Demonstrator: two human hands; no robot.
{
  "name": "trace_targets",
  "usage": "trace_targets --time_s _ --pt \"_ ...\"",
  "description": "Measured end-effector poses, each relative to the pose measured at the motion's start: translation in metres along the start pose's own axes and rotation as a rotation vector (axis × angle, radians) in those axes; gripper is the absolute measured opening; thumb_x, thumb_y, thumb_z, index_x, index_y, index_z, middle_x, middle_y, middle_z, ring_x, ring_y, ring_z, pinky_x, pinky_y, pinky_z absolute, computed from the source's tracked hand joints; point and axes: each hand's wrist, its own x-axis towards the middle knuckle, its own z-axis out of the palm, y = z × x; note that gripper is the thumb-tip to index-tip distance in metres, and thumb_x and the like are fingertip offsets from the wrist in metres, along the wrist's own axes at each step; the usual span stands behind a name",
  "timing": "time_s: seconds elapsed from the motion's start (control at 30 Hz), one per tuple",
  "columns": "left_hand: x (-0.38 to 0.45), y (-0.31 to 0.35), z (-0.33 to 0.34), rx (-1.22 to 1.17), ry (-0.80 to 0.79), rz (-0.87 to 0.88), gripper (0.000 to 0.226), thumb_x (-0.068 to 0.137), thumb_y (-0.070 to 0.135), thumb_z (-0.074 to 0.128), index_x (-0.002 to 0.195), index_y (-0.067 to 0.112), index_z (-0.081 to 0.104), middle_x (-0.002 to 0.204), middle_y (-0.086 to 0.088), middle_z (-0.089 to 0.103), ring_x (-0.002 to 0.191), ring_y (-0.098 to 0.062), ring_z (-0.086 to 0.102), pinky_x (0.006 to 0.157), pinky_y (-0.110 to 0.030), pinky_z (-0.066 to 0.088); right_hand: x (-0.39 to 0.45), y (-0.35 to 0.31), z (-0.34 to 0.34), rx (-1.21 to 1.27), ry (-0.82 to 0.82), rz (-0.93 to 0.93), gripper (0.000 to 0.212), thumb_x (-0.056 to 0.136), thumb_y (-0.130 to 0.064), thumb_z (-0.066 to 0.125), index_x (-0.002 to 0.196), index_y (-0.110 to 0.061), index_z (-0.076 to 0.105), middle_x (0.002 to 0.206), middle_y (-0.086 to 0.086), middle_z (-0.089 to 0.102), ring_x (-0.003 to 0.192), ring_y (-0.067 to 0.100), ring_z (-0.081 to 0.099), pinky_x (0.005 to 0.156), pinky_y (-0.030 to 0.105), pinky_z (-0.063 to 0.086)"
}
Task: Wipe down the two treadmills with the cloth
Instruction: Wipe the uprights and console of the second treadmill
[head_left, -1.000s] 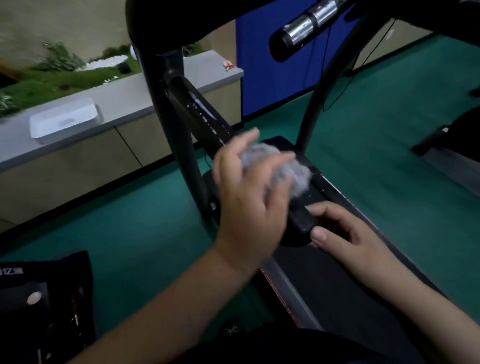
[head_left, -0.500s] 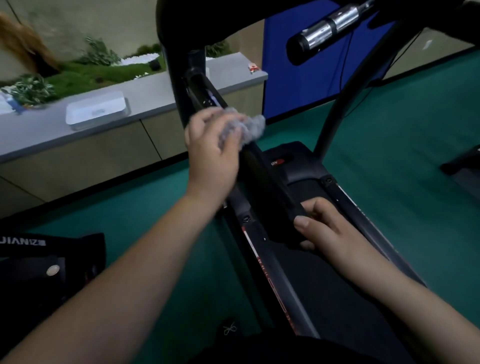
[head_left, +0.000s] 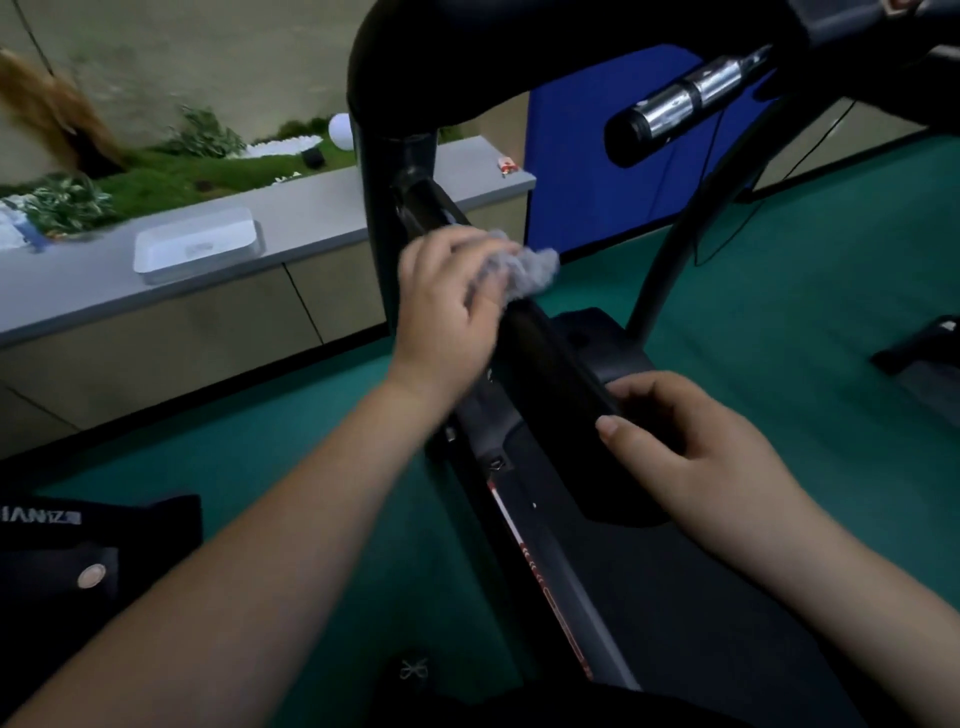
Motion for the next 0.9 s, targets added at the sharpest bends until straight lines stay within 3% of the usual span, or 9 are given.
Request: trace_targets --time_s 0.07,0.17,0.27,0.37,0.5,0.57,0.63,0.8,0.9 --pt "0.024 -0.029 -0.003 -0.020 0.009 -0.043 0.028 0.092 0.022 0.048 0.110 0.018 0.069 0.116 -0.005 0.062 0.111 -0.020 0.045 0.100 -0.041 0.038 0.006 -0.010 0.004 -0.058 -0.016 0.057 0.022 0.080 -0.048 0.054 0.097 -0.037 0.059 0.085 -0.017 0.068 0.075 -0.007 0.062 0.060 0.006 0.045" --pt "0.004 -0.021 -0.005 -0.060 0.015 0.000 0.024 0.092 0.018 0.052 0.108 0.014 0.069 0.118 -0.006 0.060 0.112 -0.021 0.046 0.101 -0.035 0.036 0.009 -0.021 0.011 -0.240 -0.001 0.108 0.039 0.082 -0.053 0.046 0.114 -0.033 0.057 0.088 -0.017 0.063 0.078 0.000 0.058 0.063 0.010 0.040" --pt "-0.031 -0.005 -0.011 -0.140 -0.104 0.210 0.025 0.092 0.020 0.051 0.109 0.012 0.068 0.120 -0.008 0.058 0.114 -0.027 0.047 0.106 -0.031 0.030 0.011 -0.033 0.023 -0.351 0.088 0.144 0.036 0.081 -0.057 0.041 0.106 -0.034 0.055 0.075 -0.015 0.056 0.072 0.006 0.054 0.063 0.021 0.041" --pt "0.010 -0.039 -0.012 -0.114 -0.195 0.375 0.027 0.094 0.024 0.048 0.108 0.012 0.068 0.115 -0.010 0.060 0.109 -0.031 0.049 0.103 -0.024 0.026 0.010 -0.042 0.029 -0.379 0.149 0.217 0.042 0.074 -0.067 0.037 0.096 -0.036 0.055 0.078 -0.012 0.062 0.073 0.009 0.058 0.067 0.032 0.048" --pt "0.082 -0.095 -0.002 -0.008 -0.146 0.229 0.034 0.094 0.030 0.043 0.107 0.010 0.068 0.111 -0.013 0.061 0.106 -0.036 0.050 0.097 -0.034 0.032 0.006 -0.047 0.032 -0.321 0.216 0.282 0.051 0.059 -0.078 0.033 0.087 -0.043 0.057 0.075 -0.014 0.067 0.067 0.001 0.061 0.063 0.031 0.052" --pt "0.076 -0.089 -0.002 -0.054 -0.153 0.155 0.033 0.093 0.028 0.044 0.107 0.010 0.067 0.115 -0.011 0.059 0.112 -0.035 0.046 0.098 -0.028 0.028 0.006 -0.048 0.033 -0.308 0.240 0.306 0.047 0.057 -0.079 0.035 0.084 -0.046 0.057 0.076 -0.016 0.067 0.068 0.000 0.062 0.063 0.028 0.050" --pt "0.044 -0.064 -0.006 -0.135 -0.201 0.191 0.029 0.093 0.028 0.046 0.107 0.013 0.066 0.119 -0.007 0.057 0.117 -0.032 0.042 0.101 -0.024 0.025 0.008 -0.048 0.033 -0.303 0.257 0.332 0.042 0.057 -0.078 0.038 0.081 -0.049 0.055 0.079 -0.018 0.068 0.072 -0.001 0.063 0.066 0.026 0.050" --pt "0.026 -0.054 -0.008 -0.219 -0.295 0.512 0.032 0.094 0.033 0.047 0.109 0.015 0.069 0.114 -0.007 0.061 0.109 -0.031 0.050 0.101 -0.039 0.035 0.008 -0.046 0.034 -0.265 0.268 0.359 0.044 0.060 -0.077 0.044 0.087 -0.046 0.061 0.082 -0.024 0.068 0.072 -0.002 0.064 0.068 0.027 0.052" --pt "0.074 -0.083 0.004 -0.098 -0.214 0.407 0.037 0.097 0.037 0.041 0.105 0.015 0.069 0.106 -0.006 0.063 0.102 -0.031 0.053 0.093 -0.034 0.032 0.008 -0.046 0.034 -0.241 0.265 0.366 0.047 0.060 -0.076 0.045 0.088 -0.044 0.063 0.080 -0.023 0.068 0.069 -0.002 0.064 0.067 0.028 0.054"
